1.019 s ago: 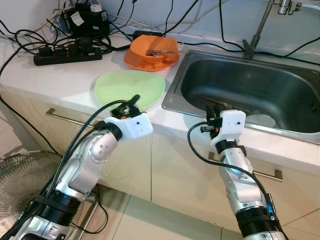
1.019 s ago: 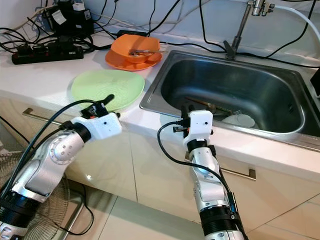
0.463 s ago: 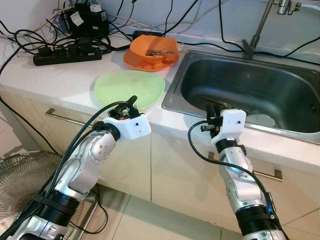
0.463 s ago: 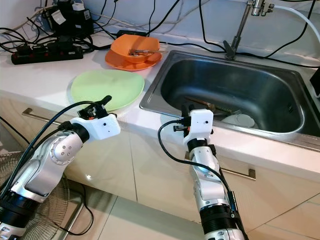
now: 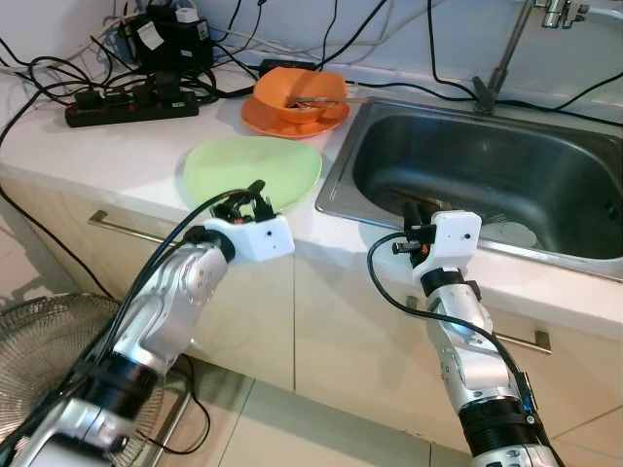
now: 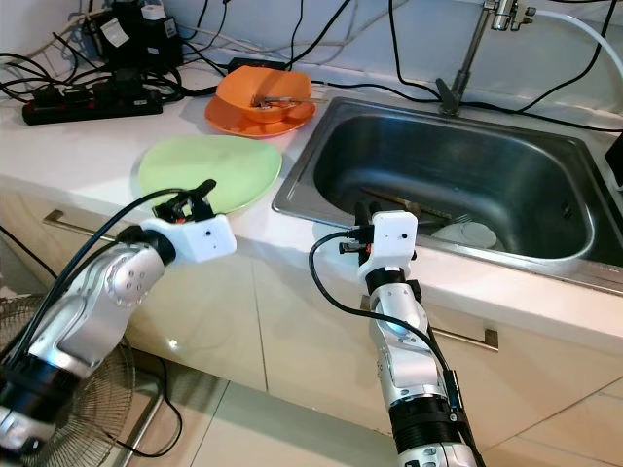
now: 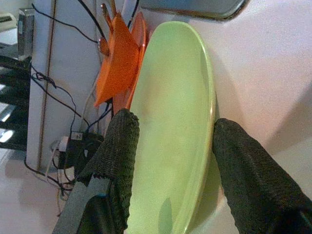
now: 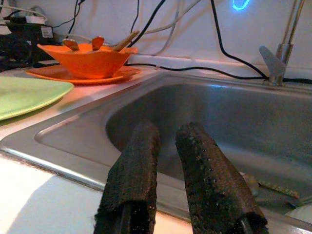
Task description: Kitchen organization
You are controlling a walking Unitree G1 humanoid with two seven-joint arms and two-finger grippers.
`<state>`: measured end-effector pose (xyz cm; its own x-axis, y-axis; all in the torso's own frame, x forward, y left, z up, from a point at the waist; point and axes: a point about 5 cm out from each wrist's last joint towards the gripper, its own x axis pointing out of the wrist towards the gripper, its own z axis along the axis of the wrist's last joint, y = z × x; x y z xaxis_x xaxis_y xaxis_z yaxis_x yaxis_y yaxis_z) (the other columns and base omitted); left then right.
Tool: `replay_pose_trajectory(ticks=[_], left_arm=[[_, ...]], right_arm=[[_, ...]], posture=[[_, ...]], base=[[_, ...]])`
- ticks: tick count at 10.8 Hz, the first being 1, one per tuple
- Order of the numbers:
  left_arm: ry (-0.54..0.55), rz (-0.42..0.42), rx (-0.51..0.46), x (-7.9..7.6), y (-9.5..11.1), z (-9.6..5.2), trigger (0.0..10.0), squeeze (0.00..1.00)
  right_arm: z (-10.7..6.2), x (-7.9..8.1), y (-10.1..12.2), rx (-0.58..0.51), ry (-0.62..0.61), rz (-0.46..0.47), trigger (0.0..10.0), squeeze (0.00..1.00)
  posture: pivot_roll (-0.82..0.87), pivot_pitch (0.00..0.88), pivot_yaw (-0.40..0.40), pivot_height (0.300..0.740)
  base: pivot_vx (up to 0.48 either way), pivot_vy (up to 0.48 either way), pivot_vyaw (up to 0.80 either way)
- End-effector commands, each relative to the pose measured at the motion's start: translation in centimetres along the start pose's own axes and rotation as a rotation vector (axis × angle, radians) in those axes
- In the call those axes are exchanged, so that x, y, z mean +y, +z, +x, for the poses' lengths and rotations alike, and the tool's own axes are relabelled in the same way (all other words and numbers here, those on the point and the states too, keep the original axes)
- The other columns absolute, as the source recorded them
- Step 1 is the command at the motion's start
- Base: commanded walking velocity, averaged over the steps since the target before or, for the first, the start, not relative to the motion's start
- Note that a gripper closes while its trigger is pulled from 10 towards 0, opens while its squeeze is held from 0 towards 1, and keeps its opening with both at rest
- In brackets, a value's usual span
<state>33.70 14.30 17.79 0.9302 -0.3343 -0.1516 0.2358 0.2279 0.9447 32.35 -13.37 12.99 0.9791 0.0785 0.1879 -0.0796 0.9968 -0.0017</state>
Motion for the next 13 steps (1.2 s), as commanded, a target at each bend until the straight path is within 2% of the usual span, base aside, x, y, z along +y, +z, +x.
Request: replay_pose_trajectory(ticks=[1, 7, 13], left_arm=[[-0.001, 0.027, 0.013, 0.3, -0.1, 0.1, 10.0, 0.00], [-0.072, 0.041, 0.126, -0.6, -2.3, 0.0, 10.0, 0.00], [-0.083, 0.073, 0.207, -0.4, -3.2, 0.7, 10.0, 0.00]], right_arm=[[0.2, -0.2, 0.1, 0.005, -0.014, 0.002, 10.0, 0.00], [0.3, -0.1, 0.0, 0.008, -0.015, 0.007, 10.0, 0.00], [0.4, -0.2, 0.0, 0.009, -0.025, 0.013, 10.0, 0.00]], posture=[[0.18, 0.053, -0.006, 0.740], [0.18, 0.042, -0.003, 0.740], [0.18, 0.050, 0.001, 0.740]], base=[[0.000, 0.000, 0.00], [0.000, 0.000, 0.00], [0.000, 0.000, 0.00]])
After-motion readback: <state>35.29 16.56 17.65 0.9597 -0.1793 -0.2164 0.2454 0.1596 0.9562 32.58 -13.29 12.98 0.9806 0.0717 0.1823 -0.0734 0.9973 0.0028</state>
